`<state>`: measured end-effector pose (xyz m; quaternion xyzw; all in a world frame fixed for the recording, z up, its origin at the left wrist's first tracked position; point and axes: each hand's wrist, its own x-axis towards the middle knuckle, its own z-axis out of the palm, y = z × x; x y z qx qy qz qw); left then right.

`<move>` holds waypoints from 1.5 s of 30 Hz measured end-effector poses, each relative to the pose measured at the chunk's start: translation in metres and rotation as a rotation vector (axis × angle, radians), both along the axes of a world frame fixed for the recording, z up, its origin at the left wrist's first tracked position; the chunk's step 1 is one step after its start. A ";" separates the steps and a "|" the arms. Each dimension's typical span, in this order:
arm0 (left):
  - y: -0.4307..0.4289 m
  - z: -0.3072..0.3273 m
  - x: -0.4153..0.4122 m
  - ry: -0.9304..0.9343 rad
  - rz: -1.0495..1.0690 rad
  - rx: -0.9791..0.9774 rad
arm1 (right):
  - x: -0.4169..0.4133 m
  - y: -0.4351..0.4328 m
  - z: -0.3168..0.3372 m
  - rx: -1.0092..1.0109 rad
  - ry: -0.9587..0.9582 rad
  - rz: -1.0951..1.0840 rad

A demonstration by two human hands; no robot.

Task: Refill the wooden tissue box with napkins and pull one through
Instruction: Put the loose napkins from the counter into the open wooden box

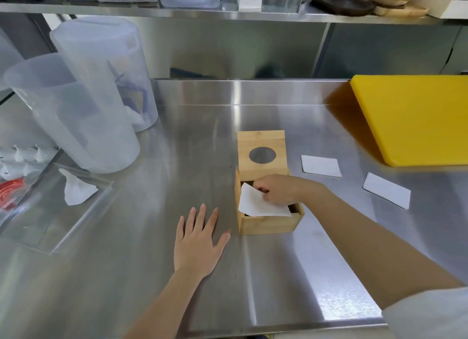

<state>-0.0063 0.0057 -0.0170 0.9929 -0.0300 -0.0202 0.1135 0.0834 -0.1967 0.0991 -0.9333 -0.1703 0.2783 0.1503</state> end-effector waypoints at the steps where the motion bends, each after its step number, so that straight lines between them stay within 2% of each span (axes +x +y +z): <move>1: 0.000 0.000 0.000 -0.003 0.000 -0.002 | 0.000 0.001 -0.002 -0.022 -0.009 0.012; 6: 0.001 0.002 -0.001 -0.017 -0.016 0.023 | -0.002 0.007 -0.013 -0.056 -0.059 0.036; 14: 0.001 0.001 0.000 -0.021 -0.024 0.045 | -0.003 0.011 -0.027 -0.297 -0.197 0.156; 20: 0.001 0.002 0.001 -0.029 -0.030 0.033 | -0.002 0.010 -0.032 -0.253 -0.305 0.148; 22: 0.001 0.002 0.001 -0.034 -0.030 0.029 | -0.003 0.010 -0.030 -0.232 -0.249 0.129; 26: 0.001 0.000 0.002 -0.018 -0.034 0.050 | -0.003 0.008 -0.026 -0.191 -0.018 0.068; 34: 0.001 0.001 0.002 0.017 -0.034 0.080 | -0.004 0.010 -0.014 -0.208 0.073 0.053; 36: 0.000 0.000 0.001 0.027 -0.034 0.085 | -0.008 0.007 -0.011 -0.133 0.002 0.032; 39: 0.001 -0.001 0.002 0.022 -0.024 0.057 | -0.016 0.000 0.003 0.109 -0.137 -0.060; 42: 0.000 -0.001 0.001 0.023 -0.029 0.066 | -0.022 -0.018 0.014 0.309 -0.357 -0.202; 45: -0.004 0.000 0.000 0.051 -0.026 0.099 | -0.022 -0.050 0.013 0.373 -0.575 -0.329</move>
